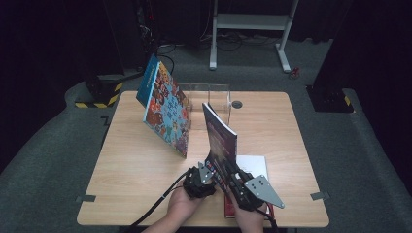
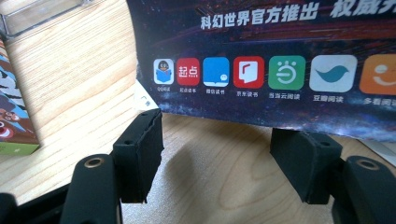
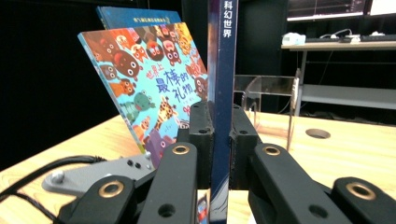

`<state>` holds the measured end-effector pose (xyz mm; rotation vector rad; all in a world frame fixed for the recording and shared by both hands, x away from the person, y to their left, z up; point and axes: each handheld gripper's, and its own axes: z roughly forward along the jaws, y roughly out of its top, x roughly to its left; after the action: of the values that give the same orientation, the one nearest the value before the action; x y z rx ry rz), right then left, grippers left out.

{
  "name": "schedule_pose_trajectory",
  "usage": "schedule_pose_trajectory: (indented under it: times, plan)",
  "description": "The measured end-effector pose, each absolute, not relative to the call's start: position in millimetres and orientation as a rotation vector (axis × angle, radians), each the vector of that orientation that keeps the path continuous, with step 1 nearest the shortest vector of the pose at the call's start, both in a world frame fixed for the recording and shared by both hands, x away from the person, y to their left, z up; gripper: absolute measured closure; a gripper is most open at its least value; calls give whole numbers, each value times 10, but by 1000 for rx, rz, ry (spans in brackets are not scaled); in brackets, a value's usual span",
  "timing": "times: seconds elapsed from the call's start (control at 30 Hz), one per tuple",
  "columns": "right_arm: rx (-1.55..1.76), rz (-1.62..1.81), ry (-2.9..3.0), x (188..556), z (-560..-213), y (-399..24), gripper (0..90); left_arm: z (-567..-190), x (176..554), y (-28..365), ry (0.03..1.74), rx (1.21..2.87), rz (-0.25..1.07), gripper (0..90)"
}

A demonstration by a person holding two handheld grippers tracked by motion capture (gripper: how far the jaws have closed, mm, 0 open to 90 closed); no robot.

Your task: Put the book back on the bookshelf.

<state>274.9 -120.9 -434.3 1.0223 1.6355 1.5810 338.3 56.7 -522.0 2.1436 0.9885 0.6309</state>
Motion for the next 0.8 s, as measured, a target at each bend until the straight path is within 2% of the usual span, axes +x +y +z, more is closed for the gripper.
schedule_pose_trajectory:
  times: [0.37, 0.8]
  plan:
    - [1113, 1542, 1733, 2794, -4273, -1406, 832, -5225, 3371, 560, 993, 2144, 639, 352]
    - [1089, 1515, 1778, 2819, -4195, -1370, 843, -5232, 3317, 564, 941, 2152, 645, 351]
